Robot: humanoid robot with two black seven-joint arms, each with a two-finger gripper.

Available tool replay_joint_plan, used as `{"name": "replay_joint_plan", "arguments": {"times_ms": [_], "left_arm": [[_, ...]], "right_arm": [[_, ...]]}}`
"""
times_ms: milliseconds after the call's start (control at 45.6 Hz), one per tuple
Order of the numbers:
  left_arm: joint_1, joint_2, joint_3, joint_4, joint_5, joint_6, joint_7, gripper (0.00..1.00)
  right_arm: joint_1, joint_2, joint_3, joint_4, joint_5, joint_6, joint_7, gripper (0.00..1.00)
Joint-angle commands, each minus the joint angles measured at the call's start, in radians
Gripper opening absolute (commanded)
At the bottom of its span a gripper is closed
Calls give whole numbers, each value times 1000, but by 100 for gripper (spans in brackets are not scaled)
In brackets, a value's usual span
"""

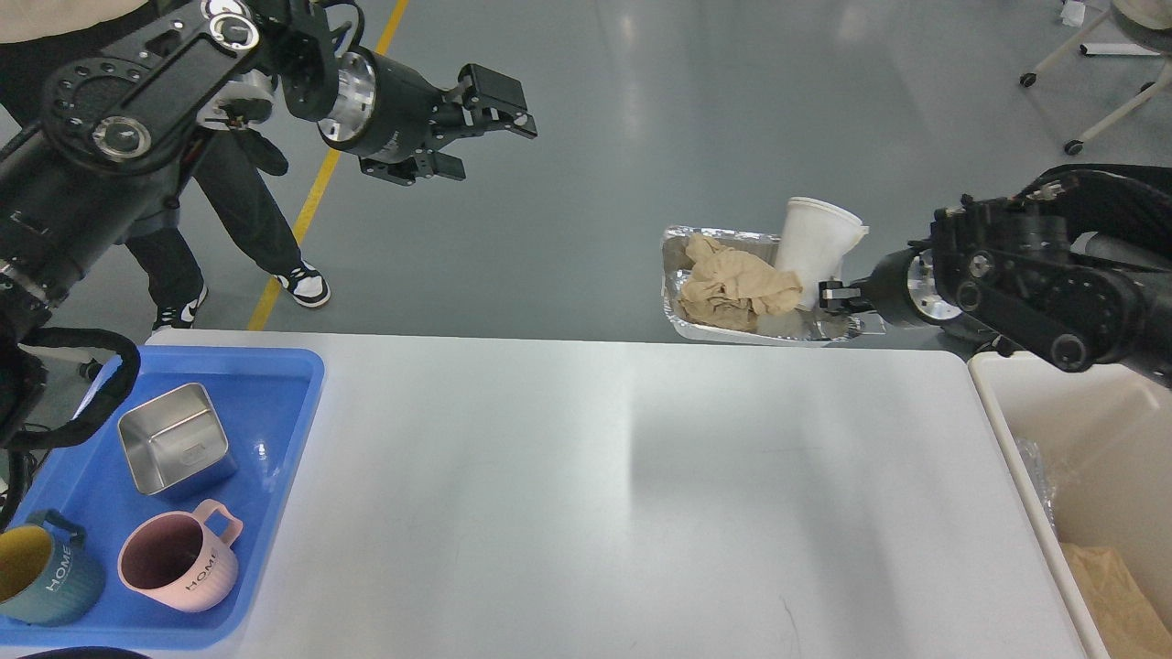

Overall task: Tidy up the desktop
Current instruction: 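Carry the loaded foil tray with the right gripper to the white bin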

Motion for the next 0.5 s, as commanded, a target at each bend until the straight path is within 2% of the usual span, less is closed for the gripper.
{"name": "replay_joint_plan", "arguments": {"times_ms": [0,66,175,372,438,482], "left_arm": [[39,77,-12,5,-7,-1,-54,97],[96,97,-15,25,-12,25,-118,97],[179,97,-24,132,-71,78,-250,97],[331,48,-22,316,-258,88,-555,96],[363,15,-24,364,-333,79,-621,96],[388,-11,-27,391,-392,75,-634,96]], "right_arm": [[-37,-149,2,45,0,2,19,0],[-62,-206,4,48,0,1,38,0],[-89,-288,5,53,0,1,65,0],[-126,-389,8,53,0,-2,94,0],[-138,-415,8,50,0,-4,97,0],[-146,-427,8,48,0,-7,97,0]]}}
